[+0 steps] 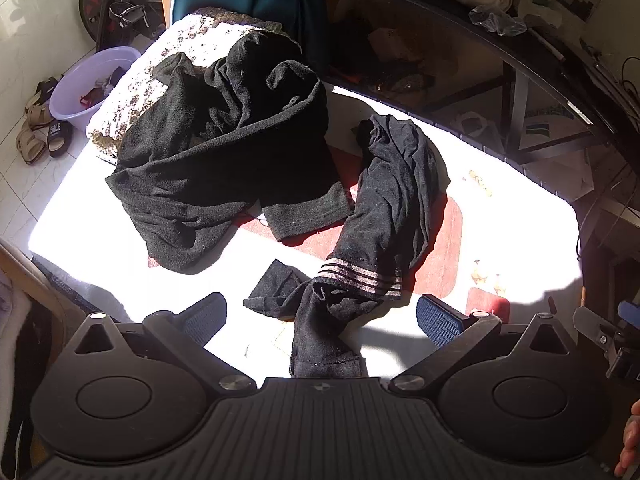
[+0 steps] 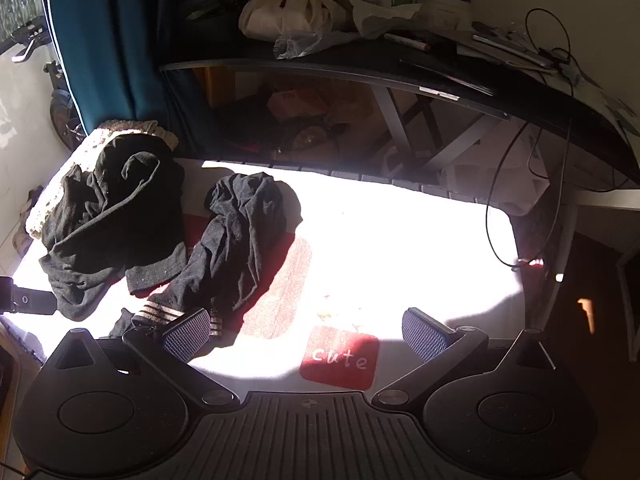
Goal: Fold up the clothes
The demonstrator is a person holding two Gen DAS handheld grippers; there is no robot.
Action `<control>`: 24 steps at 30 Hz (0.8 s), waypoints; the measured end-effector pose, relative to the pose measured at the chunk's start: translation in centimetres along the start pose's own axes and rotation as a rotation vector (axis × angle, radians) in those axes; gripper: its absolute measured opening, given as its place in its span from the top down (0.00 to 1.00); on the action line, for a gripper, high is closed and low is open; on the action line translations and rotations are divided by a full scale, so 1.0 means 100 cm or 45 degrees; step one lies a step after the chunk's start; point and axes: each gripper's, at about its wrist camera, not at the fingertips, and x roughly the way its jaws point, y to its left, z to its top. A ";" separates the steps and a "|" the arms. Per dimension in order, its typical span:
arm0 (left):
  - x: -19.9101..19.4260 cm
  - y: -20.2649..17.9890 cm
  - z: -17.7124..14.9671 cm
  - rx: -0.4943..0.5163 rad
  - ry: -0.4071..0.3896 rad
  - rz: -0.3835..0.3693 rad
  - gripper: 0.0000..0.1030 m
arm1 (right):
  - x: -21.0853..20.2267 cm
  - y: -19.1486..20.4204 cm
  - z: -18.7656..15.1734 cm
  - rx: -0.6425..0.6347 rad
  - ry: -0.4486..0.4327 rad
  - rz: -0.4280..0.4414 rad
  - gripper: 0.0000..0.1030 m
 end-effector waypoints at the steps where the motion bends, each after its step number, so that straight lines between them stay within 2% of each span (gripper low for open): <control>1: 0.007 0.004 0.003 -0.006 0.000 -0.013 0.00 | 0.005 0.001 0.000 -0.006 0.007 0.000 0.01; 5: 0.023 0.013 0.009 0.037 -0.002 0.012 0.00 | 0.025 0.008 -0.009 0.002 0.042 -0.044 0.01; 8: 0.037 0.013 0.009 0.065 0.048 -0.003 0.00 | 0.034 0.012 -0.017 0.012 0.053 -0.064 0.01; 10: 0.046 0.015 0.008 0.078 0.097 -0.056 0.00 | 0.039 0.015 -0.023 0.012 0.058 -0.049 0.01; 14: 0.060 0.018 -0.005 0.111 0.118 -0.033 0.00 | 0.057 0.022 -0.033 -0.030 0.085 0.005 0.01; 19: 0.077 0.040 -0.025 0.046 0.181 0.091 0.00 | 0.089 0.042 -0.041 -0.225 0.120 0.029 0.01; 24: 0.099 0.058 -0.048 0.017 0.248 0.174 0.00 | 0.115 0.056 -0.049 -0.379 0.124 0.074 0.03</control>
